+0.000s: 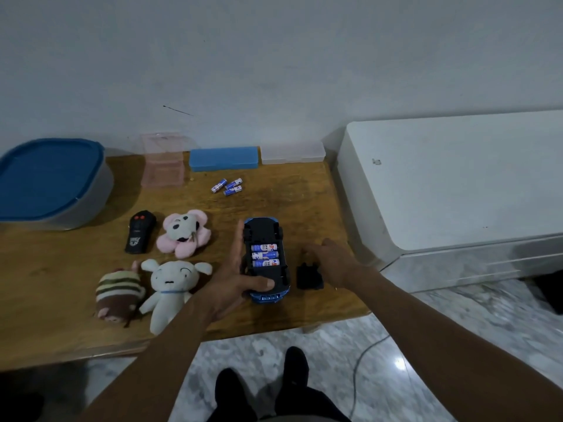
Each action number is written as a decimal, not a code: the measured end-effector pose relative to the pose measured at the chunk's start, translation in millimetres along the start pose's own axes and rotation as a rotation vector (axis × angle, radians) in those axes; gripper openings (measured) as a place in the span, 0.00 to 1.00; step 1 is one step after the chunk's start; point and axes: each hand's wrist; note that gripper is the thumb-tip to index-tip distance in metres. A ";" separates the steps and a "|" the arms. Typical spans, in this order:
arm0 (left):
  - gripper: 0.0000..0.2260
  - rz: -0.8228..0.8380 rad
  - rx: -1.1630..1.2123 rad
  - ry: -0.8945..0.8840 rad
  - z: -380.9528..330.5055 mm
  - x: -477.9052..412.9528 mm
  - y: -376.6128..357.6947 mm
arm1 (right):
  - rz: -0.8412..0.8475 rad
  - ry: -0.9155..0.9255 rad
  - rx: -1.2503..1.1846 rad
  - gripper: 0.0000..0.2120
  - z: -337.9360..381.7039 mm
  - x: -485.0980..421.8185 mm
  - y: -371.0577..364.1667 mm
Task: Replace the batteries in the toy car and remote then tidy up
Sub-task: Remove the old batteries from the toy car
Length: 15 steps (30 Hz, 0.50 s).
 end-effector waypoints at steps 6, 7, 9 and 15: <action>0.55 0.001 -0.024 -0.033 -4.2 4.8 3.4 | -0.016 -0.013 -0.013 0.31 8.0 7.1 14.8; 0.55 0.008 -0.026 -0.037 -5.6 6.1 4.9 | -0.027 -0.007 -0.024 0.30 11.4 9.0 20.1; 0.56 0.027 -0.027 -0.051 -9.9 9.1 8.6 | -0.066 0.015 -0.042 0.24 21.6 13.9 32.8; 0.56 0.027 -0.060 -0.139 -35.6 20.0 21.9 | -0.220 -0.022 -0.232 0.11 63.1 16.8 69.4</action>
Point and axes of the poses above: each hand's wrist, its own x-axis away from the middle knuckle, its own y-axis out of the back of the hand, z = x × y, and after that the axes turned 7 degrees about x, right-handed
